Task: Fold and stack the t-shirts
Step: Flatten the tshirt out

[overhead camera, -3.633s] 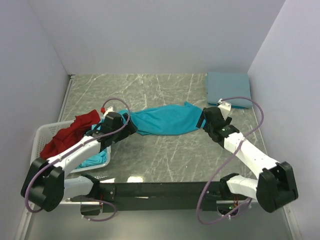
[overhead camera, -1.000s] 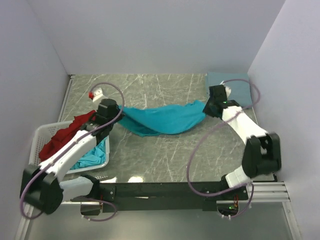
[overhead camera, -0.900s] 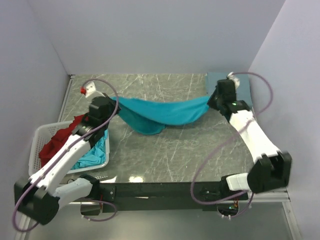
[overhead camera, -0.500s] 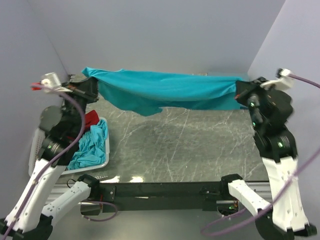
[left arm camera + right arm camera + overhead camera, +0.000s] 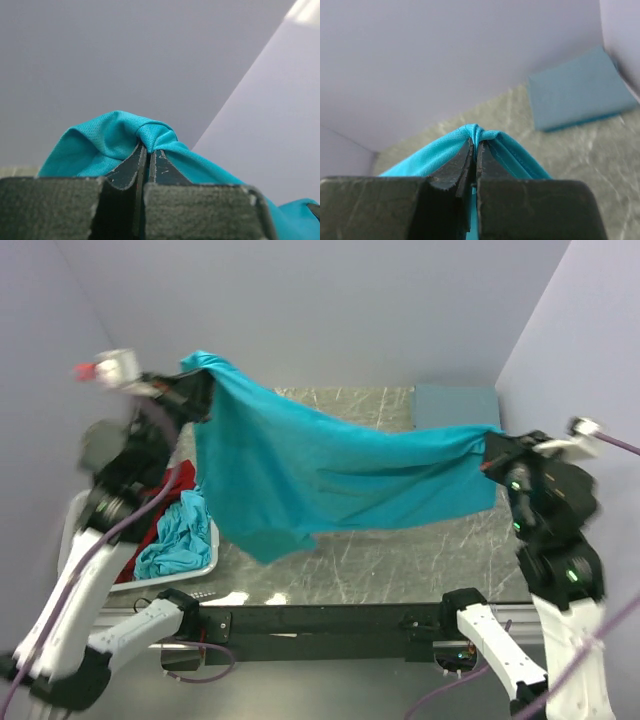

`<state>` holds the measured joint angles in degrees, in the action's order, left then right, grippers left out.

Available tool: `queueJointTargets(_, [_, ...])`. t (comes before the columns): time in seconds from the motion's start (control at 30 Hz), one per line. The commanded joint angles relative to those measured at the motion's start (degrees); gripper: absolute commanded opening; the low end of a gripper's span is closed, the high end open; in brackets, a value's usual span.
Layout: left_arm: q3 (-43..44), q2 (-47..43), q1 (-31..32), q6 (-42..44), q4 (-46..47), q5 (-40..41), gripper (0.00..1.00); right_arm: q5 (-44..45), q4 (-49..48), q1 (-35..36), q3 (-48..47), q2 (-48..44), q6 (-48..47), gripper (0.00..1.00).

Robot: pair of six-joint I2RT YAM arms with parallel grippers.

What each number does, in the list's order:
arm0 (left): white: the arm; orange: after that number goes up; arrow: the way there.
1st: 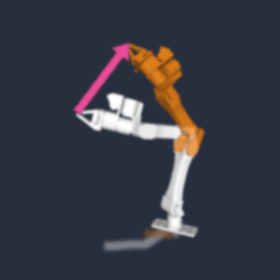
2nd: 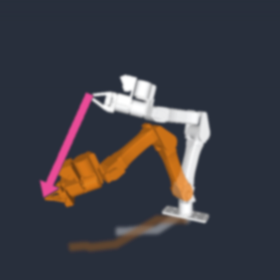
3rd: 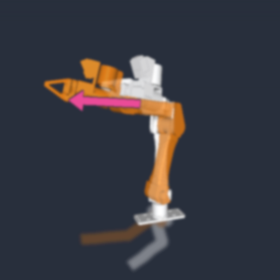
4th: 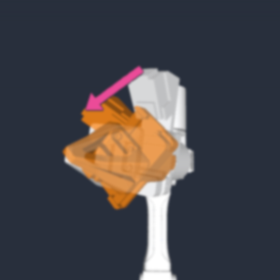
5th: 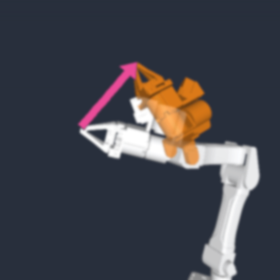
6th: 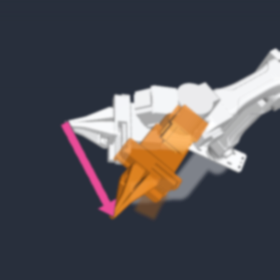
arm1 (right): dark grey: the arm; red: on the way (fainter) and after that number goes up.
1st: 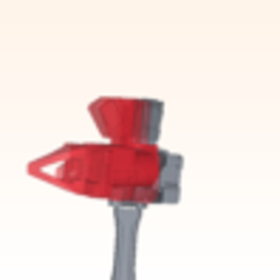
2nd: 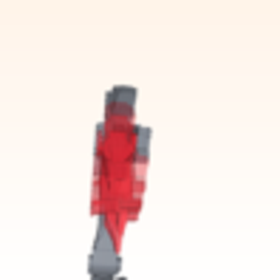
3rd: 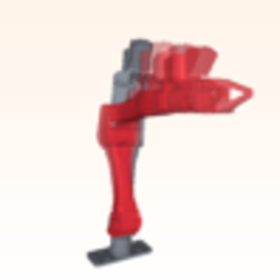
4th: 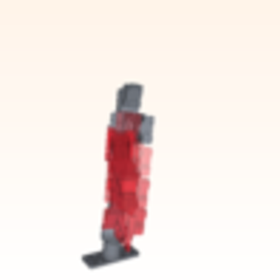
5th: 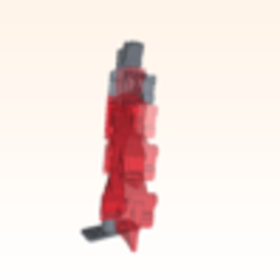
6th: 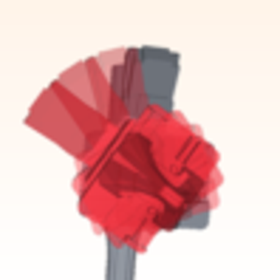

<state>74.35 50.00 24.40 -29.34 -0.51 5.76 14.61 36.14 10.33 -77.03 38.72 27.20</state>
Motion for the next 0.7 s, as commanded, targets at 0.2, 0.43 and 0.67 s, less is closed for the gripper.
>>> queueJointTargets(0.2, [-2.89,33.97,-3.39,-5.97,0.16,4.55,0.51,-8.36,-16.58,-7.06,25.06,19.86,2.77,0.05])
queueJointTargets(0.43, [5.53,48.96,-5.68,-8.63,-3.62,-5.31,0.99,-7.06,-17.16,-11.47,21.41,37.56,2.6,0.86])
queueJointTargets(0.67, [0.8,44.32,-5.68,-9.33,-0.36,-6.02,0.99,-4.42,-18.04,-11.47,22.36,34.76,2.59,0.87])
